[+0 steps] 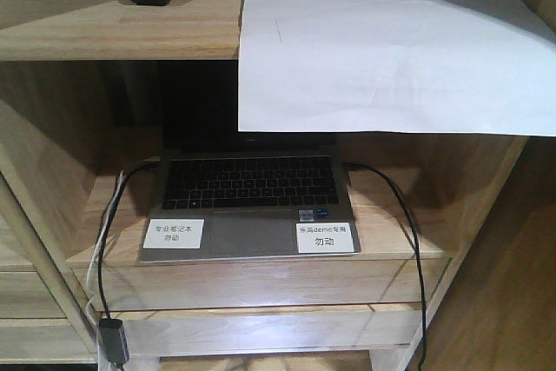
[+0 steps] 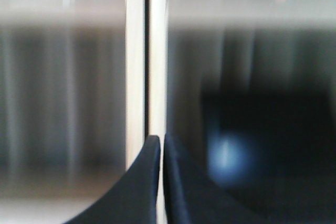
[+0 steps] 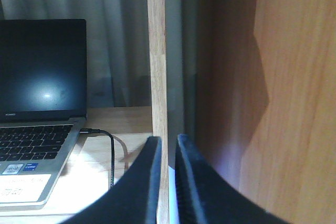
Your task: Grab stapler and paper to desk for stapling
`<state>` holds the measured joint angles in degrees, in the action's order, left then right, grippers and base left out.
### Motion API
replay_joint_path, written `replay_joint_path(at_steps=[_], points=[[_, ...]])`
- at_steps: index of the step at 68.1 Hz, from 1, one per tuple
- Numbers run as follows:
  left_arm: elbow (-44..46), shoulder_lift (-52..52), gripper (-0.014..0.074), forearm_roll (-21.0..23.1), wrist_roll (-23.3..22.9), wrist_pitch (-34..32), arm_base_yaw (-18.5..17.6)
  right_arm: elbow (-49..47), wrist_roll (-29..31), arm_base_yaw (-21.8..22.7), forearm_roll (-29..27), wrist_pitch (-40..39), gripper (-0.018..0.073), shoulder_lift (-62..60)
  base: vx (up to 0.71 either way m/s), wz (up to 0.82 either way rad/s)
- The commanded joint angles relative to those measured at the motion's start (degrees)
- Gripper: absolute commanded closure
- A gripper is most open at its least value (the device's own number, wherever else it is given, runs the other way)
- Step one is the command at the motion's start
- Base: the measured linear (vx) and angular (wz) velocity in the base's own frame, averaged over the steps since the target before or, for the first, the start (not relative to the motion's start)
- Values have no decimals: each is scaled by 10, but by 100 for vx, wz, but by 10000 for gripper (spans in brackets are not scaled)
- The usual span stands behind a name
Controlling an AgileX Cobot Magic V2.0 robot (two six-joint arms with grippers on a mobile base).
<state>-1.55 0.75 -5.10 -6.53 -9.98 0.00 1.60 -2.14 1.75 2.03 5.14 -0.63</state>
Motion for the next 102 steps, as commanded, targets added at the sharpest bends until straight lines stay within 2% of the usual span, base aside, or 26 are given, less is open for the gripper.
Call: replay_joint_path(at_steps=[1,9,25,47,52,63,76,102], points=[[4,8,603,7,-12,-80,0,1,6,0,2,-43,498,-8,0,0],[48,7,603,20,-43,-62,0,1,6,0,2,-43,498,-8,0,0],[171,-12,603,19,-45,18,0,1,6,0,2,-43,498,-8,0,0],[353,-151,603,19,-34,147,0,1,6,0,2,-43,498,-8,0,0],[380,-183,603,19,-18,174,0,1,6,0,2,-43,498,-8,0,0],[425,-253,603,19,-17,243,0,1,6,0,2,-43,498,-8,0,0],[430,-294,603,19,-18,247,0,1,6,0,2,-43,498,-8,0,0],[430,-297,596,19,-18,245,0,1,6,0,2,-43,498,-8,0,0]])
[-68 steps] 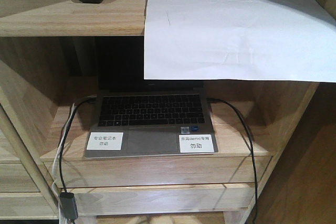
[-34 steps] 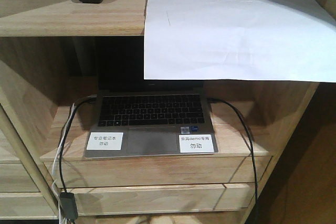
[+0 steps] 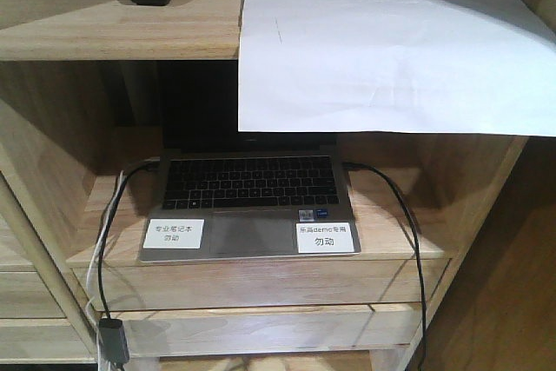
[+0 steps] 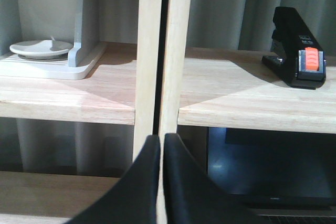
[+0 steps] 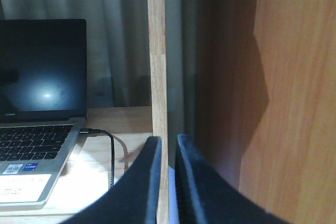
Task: Grab stapler and paper to desk for stapling
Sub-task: 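Close the left gripper around the black stapler's body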
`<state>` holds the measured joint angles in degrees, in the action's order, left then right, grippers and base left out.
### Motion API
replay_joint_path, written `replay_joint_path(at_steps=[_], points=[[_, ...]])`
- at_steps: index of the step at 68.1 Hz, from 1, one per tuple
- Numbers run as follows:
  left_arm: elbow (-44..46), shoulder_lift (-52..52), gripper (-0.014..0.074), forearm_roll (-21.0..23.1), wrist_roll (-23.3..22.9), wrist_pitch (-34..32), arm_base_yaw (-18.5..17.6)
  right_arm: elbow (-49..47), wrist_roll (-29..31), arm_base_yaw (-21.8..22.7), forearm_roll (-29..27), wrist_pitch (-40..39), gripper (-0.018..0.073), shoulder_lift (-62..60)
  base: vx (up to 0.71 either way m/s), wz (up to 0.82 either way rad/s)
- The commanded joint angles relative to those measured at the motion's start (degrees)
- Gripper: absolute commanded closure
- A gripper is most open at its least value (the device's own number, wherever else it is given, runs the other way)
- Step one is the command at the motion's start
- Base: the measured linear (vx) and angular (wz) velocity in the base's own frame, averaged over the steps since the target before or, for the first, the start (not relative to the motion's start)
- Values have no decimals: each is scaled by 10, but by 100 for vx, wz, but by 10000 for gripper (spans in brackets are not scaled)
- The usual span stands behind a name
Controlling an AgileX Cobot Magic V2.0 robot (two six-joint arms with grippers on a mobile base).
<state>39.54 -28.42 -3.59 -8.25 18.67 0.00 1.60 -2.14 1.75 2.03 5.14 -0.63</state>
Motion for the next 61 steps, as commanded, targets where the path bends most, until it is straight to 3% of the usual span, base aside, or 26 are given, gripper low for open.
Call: replay_joint_path(at_steps=[1,19,43,61], points=[[19,-5,594,4,0,-41,0,1,6,0,2,-43,498,-8,0,0],[19,-5,480,4,-1,-51,0,1,6,0,2,-43,498,-8,0,0],[19,-5,173,4,-1,-66,0,1,6,0,2,-43,498,-8,0,0],[19,-5,171,5,-6,-77,0,1,6,0,2,-43,498,-9,0,0]])
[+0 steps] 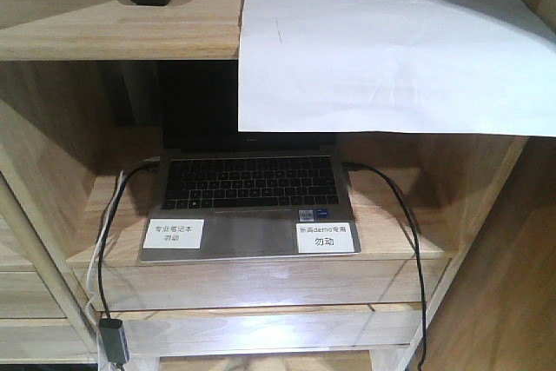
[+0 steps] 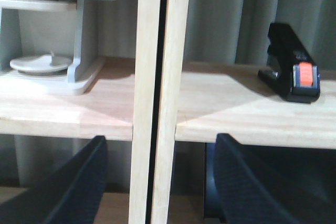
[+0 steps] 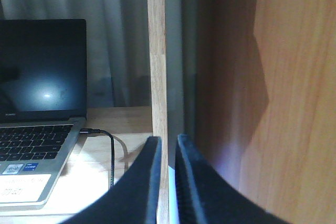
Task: Grab stapler and paper to desk for stapling
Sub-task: 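Close the left gripper around the black stapler's body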
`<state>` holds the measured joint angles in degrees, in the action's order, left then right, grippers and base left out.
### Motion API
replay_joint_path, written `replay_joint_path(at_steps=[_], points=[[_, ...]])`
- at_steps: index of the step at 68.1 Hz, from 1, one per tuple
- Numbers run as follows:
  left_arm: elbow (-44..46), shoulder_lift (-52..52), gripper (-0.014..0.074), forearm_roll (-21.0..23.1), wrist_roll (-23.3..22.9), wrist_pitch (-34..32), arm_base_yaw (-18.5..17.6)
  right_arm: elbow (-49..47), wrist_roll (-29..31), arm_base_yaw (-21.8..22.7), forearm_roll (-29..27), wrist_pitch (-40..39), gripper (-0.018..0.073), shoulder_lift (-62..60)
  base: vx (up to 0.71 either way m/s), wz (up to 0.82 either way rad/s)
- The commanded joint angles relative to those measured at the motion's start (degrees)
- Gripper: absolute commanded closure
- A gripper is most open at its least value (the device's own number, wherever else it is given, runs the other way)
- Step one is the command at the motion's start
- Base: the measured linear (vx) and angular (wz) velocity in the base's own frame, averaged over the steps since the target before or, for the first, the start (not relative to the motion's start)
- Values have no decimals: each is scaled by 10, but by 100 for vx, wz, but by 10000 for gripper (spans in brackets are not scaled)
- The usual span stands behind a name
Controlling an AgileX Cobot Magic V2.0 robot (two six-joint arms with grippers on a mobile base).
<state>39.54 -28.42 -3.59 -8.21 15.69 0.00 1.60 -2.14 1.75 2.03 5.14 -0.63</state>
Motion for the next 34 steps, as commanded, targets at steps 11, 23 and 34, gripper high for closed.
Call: replay_joint_path(at_steps=[11,23,34], points=[[19,-5,172,4,-5,-59,0,1,6,0,2,-43,498,-9,0,0],[49,-19,172,5,18,-25,-18,1,6,0,2,-43,498,-9,0,0],[105,-57,172,5,54,12,-78,1,6,0,2,-43,498,-9,0,0]])
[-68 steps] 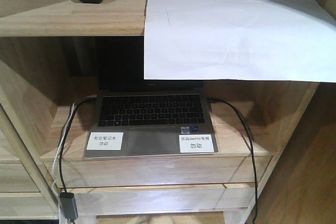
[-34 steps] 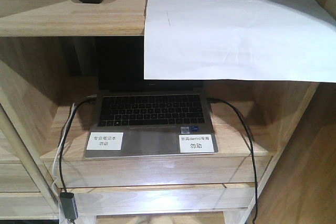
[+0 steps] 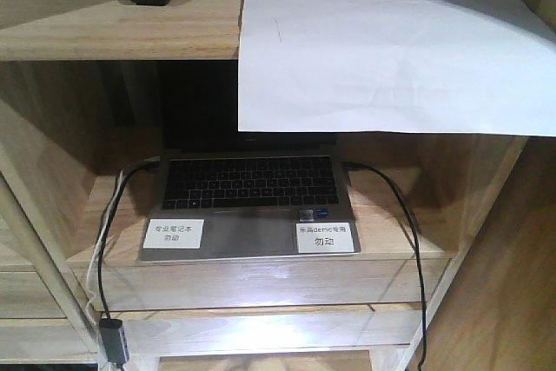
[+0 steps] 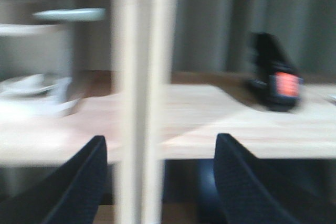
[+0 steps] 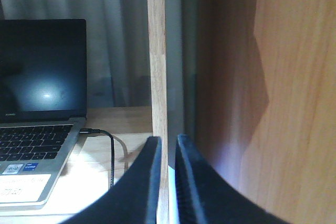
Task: Grab stapler and paper to desk for stapling
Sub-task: 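Close the left gripper around the black stapler's body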
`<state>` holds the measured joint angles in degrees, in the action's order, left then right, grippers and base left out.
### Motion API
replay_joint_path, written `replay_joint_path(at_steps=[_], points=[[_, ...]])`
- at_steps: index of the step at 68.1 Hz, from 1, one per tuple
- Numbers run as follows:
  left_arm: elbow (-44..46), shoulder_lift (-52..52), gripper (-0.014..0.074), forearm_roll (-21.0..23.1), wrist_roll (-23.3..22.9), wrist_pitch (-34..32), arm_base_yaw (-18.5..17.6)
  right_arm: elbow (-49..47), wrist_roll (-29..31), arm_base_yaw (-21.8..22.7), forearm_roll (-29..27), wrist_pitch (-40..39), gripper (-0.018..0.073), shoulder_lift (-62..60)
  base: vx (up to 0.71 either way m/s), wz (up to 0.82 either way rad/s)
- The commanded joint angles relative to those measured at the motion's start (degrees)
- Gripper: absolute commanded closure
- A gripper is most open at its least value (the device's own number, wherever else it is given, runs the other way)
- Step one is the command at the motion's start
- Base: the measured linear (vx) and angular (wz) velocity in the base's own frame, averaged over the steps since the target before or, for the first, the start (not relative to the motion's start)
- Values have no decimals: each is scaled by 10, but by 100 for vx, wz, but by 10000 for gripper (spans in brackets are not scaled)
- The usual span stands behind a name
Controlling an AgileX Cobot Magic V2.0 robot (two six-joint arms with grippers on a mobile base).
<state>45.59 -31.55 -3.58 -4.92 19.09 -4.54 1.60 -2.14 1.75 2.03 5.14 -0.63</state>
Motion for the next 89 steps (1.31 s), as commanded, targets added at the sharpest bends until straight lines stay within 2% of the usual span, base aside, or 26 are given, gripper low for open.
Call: replay_joint_path(at_steps=[1,16,30,41,52,60,77,89], points=[[49,-32,172,5,25,-19,-42,1,6,0,2,-43,498,-9,0,0],[108,-108,171,9,67,-10,-130,1,6,0,2,-43,498,-9,0,0],[172,-198,171,20,72,-11,-172,1,6,0,2,-43,498,-9,0,0],[263,-283,156,20,71,-1,-174,1,6,0,2,-43,498,-9,0,0],[379,-370,81,21,68,36,-174,1,6,0,2,-43,498,-9,0,0],[466,-428,48,21,65,88,-174,1,6,0,2,-43,498,-9,0,0],[655,-541,48,21,64,220,-174,1,6,0,2,-43,498,-9,0,0],[767,-613,48,20,41,289,-174,1,6,0,2,-43,498,-9,0,0]])
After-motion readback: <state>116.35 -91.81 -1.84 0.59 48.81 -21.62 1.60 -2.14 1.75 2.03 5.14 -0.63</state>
